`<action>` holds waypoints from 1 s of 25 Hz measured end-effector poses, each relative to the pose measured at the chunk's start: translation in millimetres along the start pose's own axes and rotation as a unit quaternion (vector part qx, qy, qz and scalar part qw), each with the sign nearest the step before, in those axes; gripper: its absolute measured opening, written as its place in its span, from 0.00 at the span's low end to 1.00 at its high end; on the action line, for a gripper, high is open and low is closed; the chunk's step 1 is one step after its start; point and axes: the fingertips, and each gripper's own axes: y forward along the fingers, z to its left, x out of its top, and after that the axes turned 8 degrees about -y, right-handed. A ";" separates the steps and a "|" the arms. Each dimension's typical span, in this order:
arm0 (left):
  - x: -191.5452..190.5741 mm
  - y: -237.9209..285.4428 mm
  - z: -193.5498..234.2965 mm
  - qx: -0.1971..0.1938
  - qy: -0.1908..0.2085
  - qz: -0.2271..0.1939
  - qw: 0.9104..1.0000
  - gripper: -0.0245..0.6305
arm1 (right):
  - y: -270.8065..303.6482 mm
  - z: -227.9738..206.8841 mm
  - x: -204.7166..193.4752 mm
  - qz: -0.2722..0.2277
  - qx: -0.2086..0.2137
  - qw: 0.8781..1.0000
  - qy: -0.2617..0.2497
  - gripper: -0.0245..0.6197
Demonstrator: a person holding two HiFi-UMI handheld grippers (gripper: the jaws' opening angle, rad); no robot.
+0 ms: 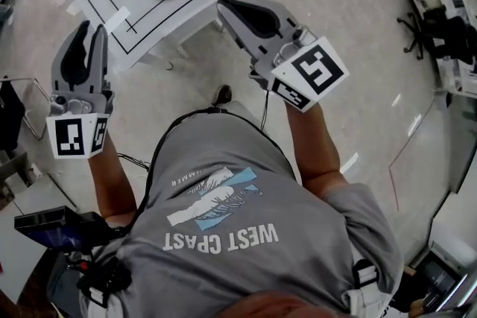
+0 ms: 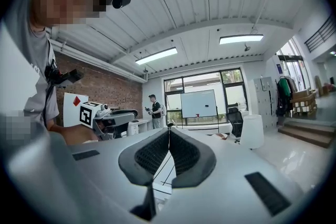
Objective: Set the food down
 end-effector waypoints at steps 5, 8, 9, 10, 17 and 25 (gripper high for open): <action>13.5 -56.4 7.4 -0.037 -0.014 -0.008 0.999 0.20 | 11.9 47.2 14.9 -0.005 -0.011 1.000 0.002 0.05; 22.1 -95.1 16.8 -0.047 -0.019 -0.017 0.999 0.20 | 18.0 84.9 26.1 -0.014 -0.013 1.000 0.008 0.05; 24.0 -104.3 17.9 -0.051 -0.024 -0.022 0.998 0.20 | 17.5 96.1 30.1 -0.015 -0.014 1.000 0.007 0.05; 25.1 -110.2 17.1 -0.056 -0.029 -0.028 0.998 0.20 | 15.3 105.0 33.4 -0.016 -0.017 1.000 0.004 0.05; 9.0 -120.0 -6.5 -0.100 -0.011 -0.026 0.995 0.20 | -0.9 137.9 23.4 -0.014 -0.024 1.000 -0.002 0.05; 8.0 -161.4 -5.5 -0.108 -0.030 -0.030 0.993 0.20 | 6.0 197.0 31.4 -0.013 -0.020 0.999 -0.025 0.05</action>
